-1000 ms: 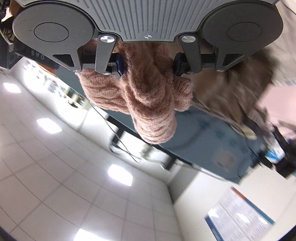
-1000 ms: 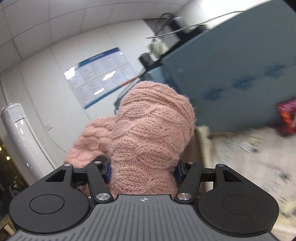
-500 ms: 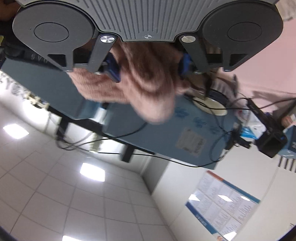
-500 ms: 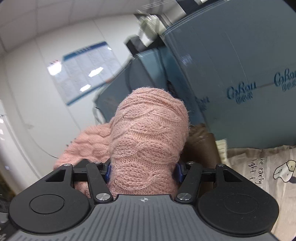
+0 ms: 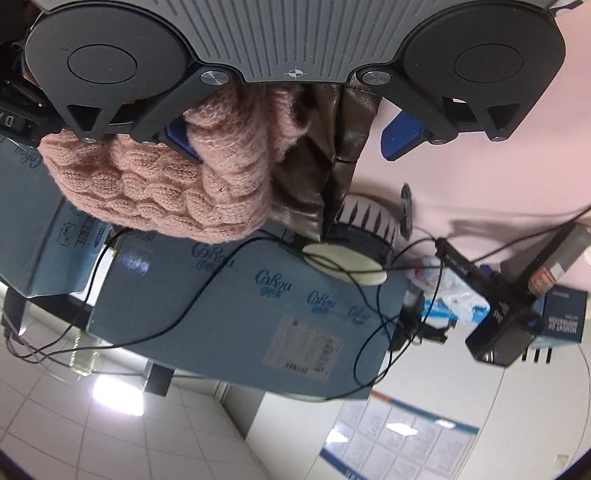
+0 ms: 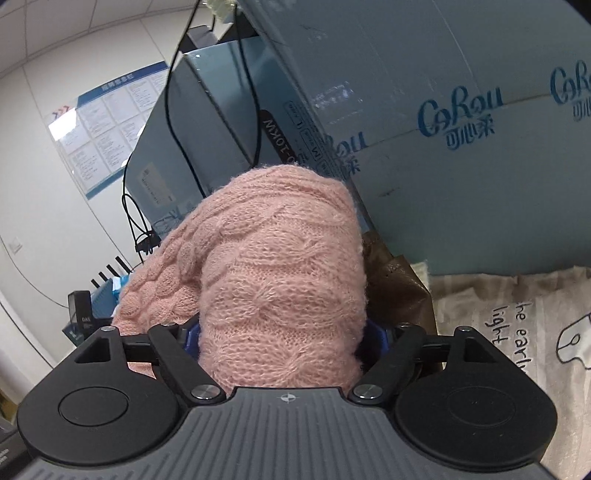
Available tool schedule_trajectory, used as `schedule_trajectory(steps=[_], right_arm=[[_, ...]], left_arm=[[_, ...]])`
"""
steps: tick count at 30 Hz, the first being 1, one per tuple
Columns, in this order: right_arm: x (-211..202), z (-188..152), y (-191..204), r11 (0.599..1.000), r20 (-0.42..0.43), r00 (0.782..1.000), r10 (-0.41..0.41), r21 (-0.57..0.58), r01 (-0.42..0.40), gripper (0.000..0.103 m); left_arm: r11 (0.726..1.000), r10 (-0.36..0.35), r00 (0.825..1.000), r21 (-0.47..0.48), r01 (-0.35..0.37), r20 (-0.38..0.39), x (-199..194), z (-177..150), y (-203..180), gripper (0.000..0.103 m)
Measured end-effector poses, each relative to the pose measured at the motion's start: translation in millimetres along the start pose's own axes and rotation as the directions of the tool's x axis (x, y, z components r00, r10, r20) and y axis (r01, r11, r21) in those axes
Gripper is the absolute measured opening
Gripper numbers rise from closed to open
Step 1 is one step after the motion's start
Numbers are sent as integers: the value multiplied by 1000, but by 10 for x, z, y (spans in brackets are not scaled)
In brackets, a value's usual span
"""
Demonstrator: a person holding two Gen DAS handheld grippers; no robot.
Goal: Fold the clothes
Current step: 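Carry the sweater with both grippers onto the brown leather bag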
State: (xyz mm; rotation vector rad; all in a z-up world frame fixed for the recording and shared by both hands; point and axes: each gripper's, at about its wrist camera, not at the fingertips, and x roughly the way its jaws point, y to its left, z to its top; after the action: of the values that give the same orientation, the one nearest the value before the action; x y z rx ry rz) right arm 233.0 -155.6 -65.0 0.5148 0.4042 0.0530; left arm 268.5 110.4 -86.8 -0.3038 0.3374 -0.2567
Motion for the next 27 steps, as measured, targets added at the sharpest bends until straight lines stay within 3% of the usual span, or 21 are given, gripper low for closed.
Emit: schedule_trajectory(steps=[2,6,8,11,13,16,23,27], right_arm=[[-104,-5,77,1000,31,999,-13,-22,14,87],[-312,-14,232,997,94,995,-37,-65,43,92],[-468,-10,272,996,129,991,-32,-83,42,99],[-746,3,290,993,161,987,-7,-116,26,103],[-903,5,292,992,167,986,9,-124,12,103],[-1157,-21,267,991,177,984,37,-132,-13,103],[-1643,-223,198,980,190,981,47,-201,-8,103],[-1827,-350,88,967,198,979,58,-253,-7,103]], left_arm=[[1000,-15,999,9,14,44,-77,-20,8,103],[998,-59,989,11,58,134,-244,-10,59,103],[999,-39,978,7,39,204,-388,4,62,103],[1000,19,951,7,-22,310,-666,12,-16,103],[999,16,935,24,-26,354,-861,5,-130,103],[999,3,932,46,-21,363,-1118,-60,-325,103],[999,-19,958,48,5,285,-1523,-243,-657,103],[998,6,977,55,-18,213,-1622,-326,-814,103]])
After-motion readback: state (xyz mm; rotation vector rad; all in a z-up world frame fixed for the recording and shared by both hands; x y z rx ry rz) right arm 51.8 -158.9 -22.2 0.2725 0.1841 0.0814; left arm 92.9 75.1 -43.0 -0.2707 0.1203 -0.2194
